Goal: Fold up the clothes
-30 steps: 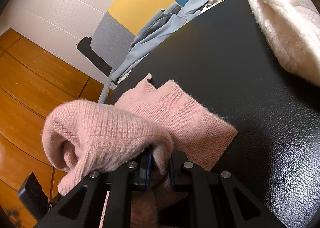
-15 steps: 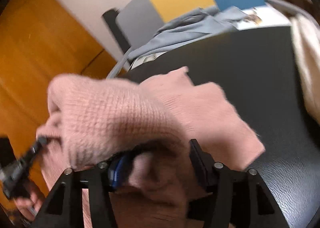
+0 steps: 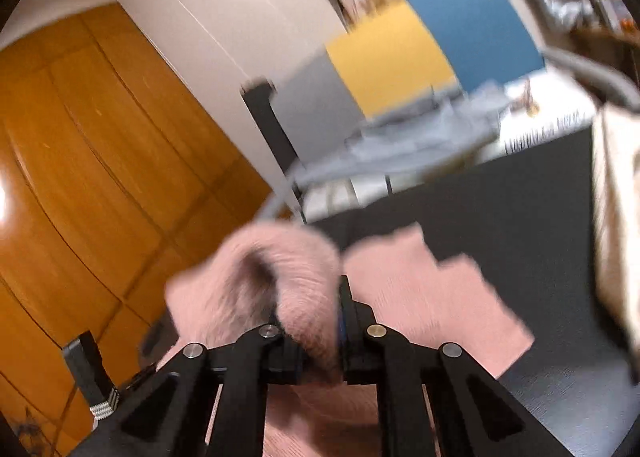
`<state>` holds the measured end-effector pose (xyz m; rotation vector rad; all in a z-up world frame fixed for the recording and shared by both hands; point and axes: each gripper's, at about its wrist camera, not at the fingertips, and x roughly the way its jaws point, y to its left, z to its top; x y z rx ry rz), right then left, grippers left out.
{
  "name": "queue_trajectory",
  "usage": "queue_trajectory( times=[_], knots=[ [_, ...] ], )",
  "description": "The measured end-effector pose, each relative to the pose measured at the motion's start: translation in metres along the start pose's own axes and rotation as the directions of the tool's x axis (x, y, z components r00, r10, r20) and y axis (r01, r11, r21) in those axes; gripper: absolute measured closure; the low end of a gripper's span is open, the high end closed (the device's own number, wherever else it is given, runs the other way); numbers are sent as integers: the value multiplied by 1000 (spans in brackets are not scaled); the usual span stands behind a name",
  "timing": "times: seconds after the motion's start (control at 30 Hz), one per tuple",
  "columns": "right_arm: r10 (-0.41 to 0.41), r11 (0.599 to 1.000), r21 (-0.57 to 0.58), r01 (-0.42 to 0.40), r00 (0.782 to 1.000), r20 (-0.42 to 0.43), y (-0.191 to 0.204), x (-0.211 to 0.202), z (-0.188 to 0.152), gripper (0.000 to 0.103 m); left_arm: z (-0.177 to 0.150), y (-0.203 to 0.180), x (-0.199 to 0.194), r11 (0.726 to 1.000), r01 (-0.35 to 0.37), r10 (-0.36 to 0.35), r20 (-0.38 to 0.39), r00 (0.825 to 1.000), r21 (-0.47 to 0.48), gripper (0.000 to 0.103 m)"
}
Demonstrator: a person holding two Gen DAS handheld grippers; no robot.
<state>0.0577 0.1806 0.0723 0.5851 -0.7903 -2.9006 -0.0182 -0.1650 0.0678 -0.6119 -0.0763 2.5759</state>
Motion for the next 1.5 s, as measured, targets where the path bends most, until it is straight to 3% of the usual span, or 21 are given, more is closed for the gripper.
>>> queue_trajectory(
  times=[0.1, 0.17, 0.23, 0.37, 0.47, 0.6, 0.67, 0.73, 0.77, 0.8, 0.87, 0.9, 0.93, 0.97, 1.07, 1.13, 1.27, 1.47, 1.5],
  knots=[
    [23, 1000, 18, -24, 998, 67, 6, -17, 15, 93, 39, 9, -44, 999, 31, -29, 138, 990, -12, 99],
    [-5, 1000, 24, 5, 1000, 23, -1, -1, 11, 94, 66, 16, -72, 999, 50, -45, 226, 973, -16, 99],
    [-33, 999, 29, 34, 999, -20, -7, 15, 6, 97, 82, 24, -81, 999, 49, -44, 256, 966, -15, 99],
    [-89, 995, 34, 93, 990, -107, -20, 47, -3, 97, 49, 41, -19, 999, -25, 28, 91, 995, -28, 95],
    [-129, 990, 36, 137, 977, -172, -30, 71, -10, 97, 23, 54, 27, 996, -82, 81, -36, 996, -29, 84],
    [-181, 980, 32, 195, 949, -258, -44, 103, -19, 93, -10, 71, 89, 988, -156, 149, -203, 968, -19, 85],
    [-205, 974, 29, 224, 932, -300, -50, 119, -23, 93, -27, 79, 119, 981, -192, 182, -284, 941, -9, 85],
    [-234, 963, 38, 266, 899, -369, -66, 137, -46, 84, -41, 86, 144, 976, -219, 209, -347, 914, 8, 84],
    [-224, 963, 60, 261, 908, -353, -73, 138, -54, 84, -41, 83, 138, 977, -212, 209, -335, 919, 28, 84],
    [-200, 967, 92, 236, 933, -300, -78, 134, -58, 79, -40, 81, 133, 978, -204, 209, -323, 923, 49, 84],
    [-191, 968, 98, 230, 934, -302, -81, 129, -56, 77, -40, 76, 122, 978, -189, 208, -299, 931, 91, 84],
    [-192, 968, 93, 233, 929, -317, -82, 127, -54, 67, -40, 73, 116, 977, -182, 207, -287, 935, 111, 84],
    [-205, 967, 81, 243, 925, -321, -81, 121, -50, 48, -39, 71, 111, 976, -175, 206, -275, 939, 132, 84],
    [-212, 968, 64, 242, 928, -307, -78, 109, -46, 42, -39, 68, 106, 974, -168, 204, -263, 943, 153, 84],
    [-203, 977, 8, 211, 947, -248, -67, 63, -34, 38, -38, 61, 89, 965, -149, 198, -227, 954, 215, 81],
    [-221, 975, -40, 218, 943, -247, -57, 34, -40, 37, -38, 56, 79, 957, -137, 192, -203, 960, 257, 79],
    [-239, 971, -82, 224, 915, -326, -47, -1, -69, 36, -37, 45, 60, 933, -116, 179, -158, 971, 340, 79],
    [-342, 937, -230, 264, 829, -442, -35, -11, -131, 37, -41, 21, 96, 857, -90, 209, -182, 961, 507, 79],
    [-368, 926, -257, 276, 809, -458, -35, -8, -141, 59, -41, 22, 100, 864, -93, 214, -194, 957, 495, 79]
  ],
)
